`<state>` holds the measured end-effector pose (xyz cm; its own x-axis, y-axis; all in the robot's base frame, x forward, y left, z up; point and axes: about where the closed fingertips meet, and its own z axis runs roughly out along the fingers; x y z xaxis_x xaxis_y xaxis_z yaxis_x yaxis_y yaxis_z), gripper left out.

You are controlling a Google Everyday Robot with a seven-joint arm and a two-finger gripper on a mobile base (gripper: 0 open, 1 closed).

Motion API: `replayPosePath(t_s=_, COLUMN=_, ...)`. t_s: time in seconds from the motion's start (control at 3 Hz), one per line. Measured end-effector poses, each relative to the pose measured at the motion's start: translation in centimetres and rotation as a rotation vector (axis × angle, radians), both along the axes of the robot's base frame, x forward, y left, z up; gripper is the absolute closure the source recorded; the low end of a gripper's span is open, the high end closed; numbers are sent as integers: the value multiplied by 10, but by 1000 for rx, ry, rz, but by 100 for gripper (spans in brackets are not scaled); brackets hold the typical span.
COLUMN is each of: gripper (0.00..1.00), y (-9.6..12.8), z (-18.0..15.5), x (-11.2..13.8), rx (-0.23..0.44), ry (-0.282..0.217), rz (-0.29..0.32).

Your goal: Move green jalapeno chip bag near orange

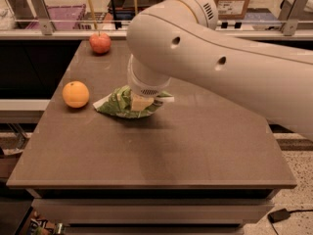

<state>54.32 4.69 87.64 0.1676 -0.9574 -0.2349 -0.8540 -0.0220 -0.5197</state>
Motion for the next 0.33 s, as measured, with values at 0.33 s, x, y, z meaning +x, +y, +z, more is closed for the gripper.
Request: replayPosePath(t_s=0.33, gripper=0, y=0, z=1, x=-1, rx=0, ry=-2, rz=1)
